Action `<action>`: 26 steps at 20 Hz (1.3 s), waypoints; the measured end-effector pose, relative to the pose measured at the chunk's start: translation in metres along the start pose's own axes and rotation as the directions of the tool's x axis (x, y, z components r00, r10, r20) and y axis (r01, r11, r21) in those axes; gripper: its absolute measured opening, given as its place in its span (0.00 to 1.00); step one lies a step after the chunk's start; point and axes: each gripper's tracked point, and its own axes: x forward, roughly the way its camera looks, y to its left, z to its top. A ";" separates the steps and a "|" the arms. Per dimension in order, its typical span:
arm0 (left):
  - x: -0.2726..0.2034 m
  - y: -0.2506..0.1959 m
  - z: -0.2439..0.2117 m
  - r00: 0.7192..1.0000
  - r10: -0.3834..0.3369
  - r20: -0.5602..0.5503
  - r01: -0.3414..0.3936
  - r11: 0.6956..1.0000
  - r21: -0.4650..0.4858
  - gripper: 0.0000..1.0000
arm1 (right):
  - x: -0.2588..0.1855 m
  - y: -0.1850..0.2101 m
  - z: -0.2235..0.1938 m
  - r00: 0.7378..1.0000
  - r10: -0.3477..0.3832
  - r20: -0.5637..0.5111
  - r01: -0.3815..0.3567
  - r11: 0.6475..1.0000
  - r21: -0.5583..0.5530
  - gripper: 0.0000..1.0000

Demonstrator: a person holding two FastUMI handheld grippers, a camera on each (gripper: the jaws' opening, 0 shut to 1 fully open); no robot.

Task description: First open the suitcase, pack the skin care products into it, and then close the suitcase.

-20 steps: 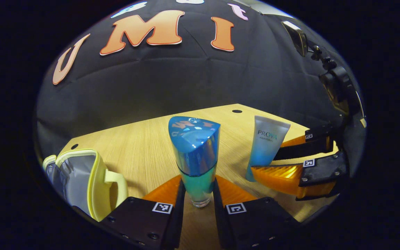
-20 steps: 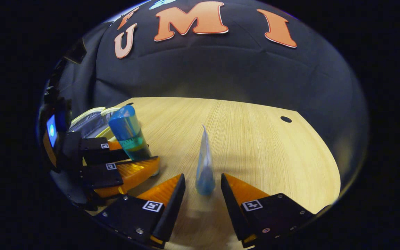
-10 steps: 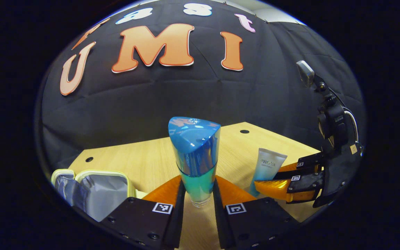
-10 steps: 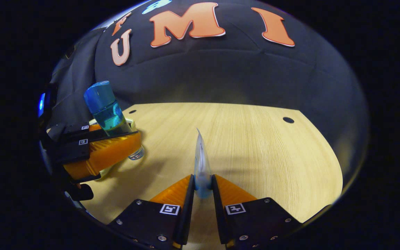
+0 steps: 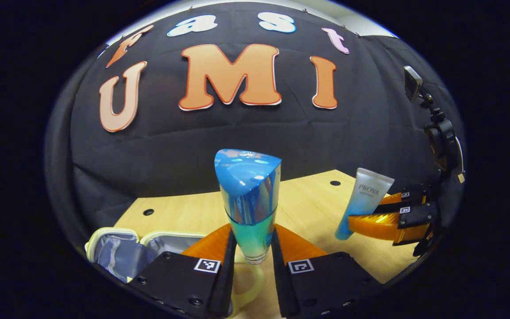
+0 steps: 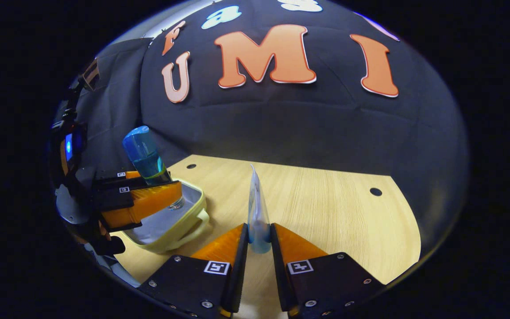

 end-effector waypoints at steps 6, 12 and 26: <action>-0.027 0.066 0.012 0.995 0.103 0.000 -0.103 0.995 0.007 0.41 | -0.005 0.041 0.029 0.997 0.060 0.041 -0.059 0.998 -0.011 0.33; -0.050 0.126 -0.018 0.983 0.164 -0.079 -0.163 0.987 0.012 0.41 | 0.012 0.106 0.034 0.987 0.153 0.037 -0.152 0.988 -0.035 0.33; -0.043 0.182 -0.135 0.916 0.076 -0.393 -0.091 0.996 -0.019 0.41 | 0.034 0.193 -0.003 0.971 0.232 -0.060 -0.233 0.972 -0.001 0.33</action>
